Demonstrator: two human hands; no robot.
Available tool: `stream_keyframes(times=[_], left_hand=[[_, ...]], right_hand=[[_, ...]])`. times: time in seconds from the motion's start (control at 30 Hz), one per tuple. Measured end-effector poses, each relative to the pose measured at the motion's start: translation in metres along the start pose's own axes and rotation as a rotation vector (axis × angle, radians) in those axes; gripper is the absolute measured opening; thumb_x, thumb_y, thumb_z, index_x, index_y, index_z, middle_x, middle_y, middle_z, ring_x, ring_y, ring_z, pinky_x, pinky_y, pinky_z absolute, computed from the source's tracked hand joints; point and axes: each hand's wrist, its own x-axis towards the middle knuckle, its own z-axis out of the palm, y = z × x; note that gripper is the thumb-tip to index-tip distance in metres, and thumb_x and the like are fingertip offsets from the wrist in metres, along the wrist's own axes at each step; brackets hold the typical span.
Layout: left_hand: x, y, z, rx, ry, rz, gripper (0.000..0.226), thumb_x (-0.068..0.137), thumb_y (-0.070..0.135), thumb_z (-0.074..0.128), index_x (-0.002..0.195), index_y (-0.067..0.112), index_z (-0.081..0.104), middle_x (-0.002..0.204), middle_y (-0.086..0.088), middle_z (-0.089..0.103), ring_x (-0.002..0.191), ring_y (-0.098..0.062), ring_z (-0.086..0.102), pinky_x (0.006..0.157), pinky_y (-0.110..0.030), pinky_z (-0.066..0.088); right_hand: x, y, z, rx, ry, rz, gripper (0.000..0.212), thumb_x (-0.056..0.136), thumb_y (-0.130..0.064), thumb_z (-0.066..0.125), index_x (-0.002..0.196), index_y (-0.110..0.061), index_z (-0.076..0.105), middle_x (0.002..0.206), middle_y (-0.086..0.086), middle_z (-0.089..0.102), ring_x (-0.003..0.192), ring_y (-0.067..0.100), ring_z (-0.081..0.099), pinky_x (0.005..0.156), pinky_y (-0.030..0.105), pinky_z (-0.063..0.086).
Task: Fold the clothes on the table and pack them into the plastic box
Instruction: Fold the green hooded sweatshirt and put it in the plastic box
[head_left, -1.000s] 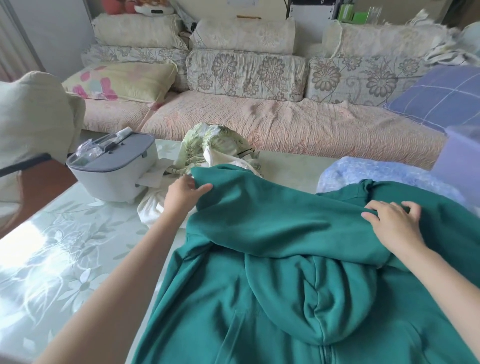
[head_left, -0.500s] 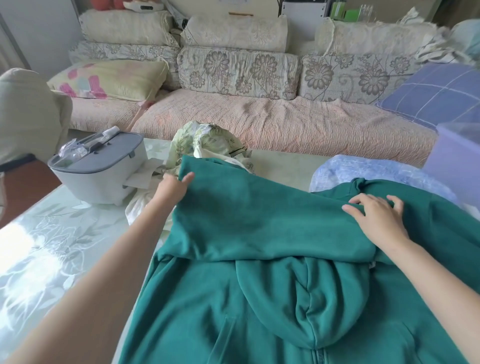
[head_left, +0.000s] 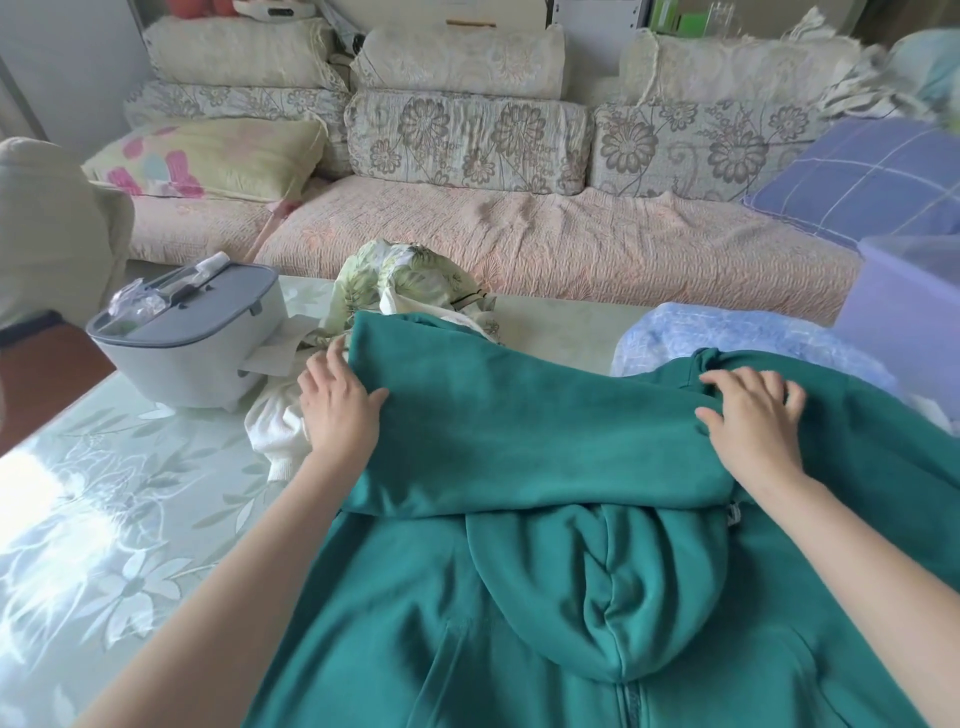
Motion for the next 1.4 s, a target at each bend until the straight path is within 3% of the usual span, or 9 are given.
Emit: stream_keyframes(times=[0.2, 0.27, 0.33, 0.4, 0.6, 0.8, 0.9, 1.1, 1.4], left_hand=[[-0.036, 0.008, 0.023, 0.185, -0.103, 0.613, 0.067, 0.092, 0.044, 0.053, 0.149, 0.026, 0.023, 0.159, -0.006, 0.004, 0.147, -0.025, 0.001, 0.117, -0.045, 0.005], [-0.045, 0.003, 0.034, 0.312, -0.264, 0.584, 0.070, 0.092, 0.062, 0.027, 0.151, 0.032, 0.003, 0.158, -0.001, -0.012, 0.146, -0.021, -0.010, 0.117, -0.047, -0.001], [-0.049, -0.005, 0.041, 0.412, -0.273, 0.559, 0.076, 0.081, 0.071, 0.002, 0.146, 0.036, -0.013, 0.155, 0.002, -0.024, 0.144, -0.019, -0.019, 0.116, -0.052, -0.005], [-0.048, -0.006, 0.044, 0.445, -0.287, 0.540, 0.076, 0.078, 0.072, 0.000, 0.143, 0.038, -0.021, 0.153, 0.005, -0.030, 0.142, -0.017, -0.024, 0.113, -0.055, -0.008], [-0.045, 0.000, 0.040, 0.394, -0.268, 0.548, 0.082, 0.077, 0.073, 0.001, 0.148, 0.035, -0.009, 0.157, -0.001, -0.021, 0.144, -0.023, -0.019, 0.110, -0.061, -0.006], [-0.067, 0.017, 0.047, 0.329, -0.375, 0.589, 0.094, 0.061, 0.083, -0.015, 0.147, 0.046, -0.007, 0.157, 0.008, -0.020, 0.142, -0.020, -0.025, 0.108, -0.065, -0.007], [-0.066, 0.016, 0.051, 0.398, -0.498, 0.536, 0.105, 0.049, 0.087, -0.027, 0.145, 0.049, -0.009, 0.155, 0.010, -0.024, 0.141, -0.019, -0.029, 0.109, -0.065, -0.011], [-0.065, 0.053, 0.024, 0.478, -0.604, 0.481, 0.065, 0.094, 0.062, 0.030, 0.150, 0.036, 0.012, 0.160, -0.004, -0.007, 0.146, -0.028, -0.011, 0.112, -0.060, 0.003], [-0.162, 0.170, 0.042, 0.107, -0.763, 0.823, 0.050, 0.100, 0.033, 0.038, 0.149, 0.025, 0.027, 0.157, -0.004, 0.019, 0.146, -0.018, 0.013, 0.117, -0.038, 0.012]], right_hand=[[-0.018, -0.011, -0.012, 0.106, 0.067, -0.157, 0.048, 0.087, -0.041, 0.062, 0.126, -0.014, 0.058, 0.131, 0.007, 0.056, 0.116, 0.029, 0.044, 0.096, 0.039, 0.023], [-0.032, -0.015, -0.012, 0.020, -0.081, -0.226, 0.063, 0.089, -0.060, 0.034, 0.136, -0.021, 0.051, 0.144, 0.003, 0.046, 0.130, 0.024, 0.039, 0.105, 0.037, 0.016], [-0.046, -0.014, -0.004, -0.098, -0.343, -0.232, 0.080, 0.084, -0.073, 0.005, 0.149, -0.030, 0.024, 0.159, -0.004, 0.015, 0.146, 0.016, 0.011, 0.115, 0.036, 0.000], [-0.054, -0.006, 0.008, -0.135, -0.515, -0.179, 0.083, 0.077, -0.073, -0.007, 0.151, -0.034, -0.003, 0.159, -0.011, -0.011, 0.145, 0.008, -0.013, 0.117, 0.039, -0.011], [-0.036, 0.006, 0.004, -0.088, -0.329, -0.030, 0.066, 0.097, -0.056, 0.018, 0.153, -0.026, 0.000, 0.159, -0.005, -0.012, 0.146, 0.017, -0.015, 0.114, 0.043, -0.013], [-0.058, 0.004, 0.009, -0.073, -0.455, -0.194, 0.085, 0.070, -0.076, -0.021, 0.145, -0.036, -0.018, 0.151, -0.016, -0.022, 0.142, 0.006, -0.021, 0.111, 0.034, -0.023], [-0.058, 0.004, 0.017, -0.071, -0.594, -0.151, 0.070, 0.086, -0.069, -0.003, 0.149, -0.038, -0.009, 0.157, -0.014, -0.012, 0.144, 0.007, -0.016, 0.116, 0.038, -0.016], [-0.050, -0.001, 0.004, -0.014, -0.618, -0.155, 0.059, 0.098, -0.056, 0.018, 0.152, -0.034, 0.009, 0.159, -0.010, -0.003, 0.146, 0.008, -0.008, 0.113, 0.042, -0.020], [-0.092, 0.034, -0.048, 0.352, -0.574, -0.187, 0.043, 0.099, -0.035, 0.045, 0.142, -0.031, 0.042, 0.154, -0.015, 0.023, 0.140, 0.003, 0.024, 0.115, 0.024, 0.009]])
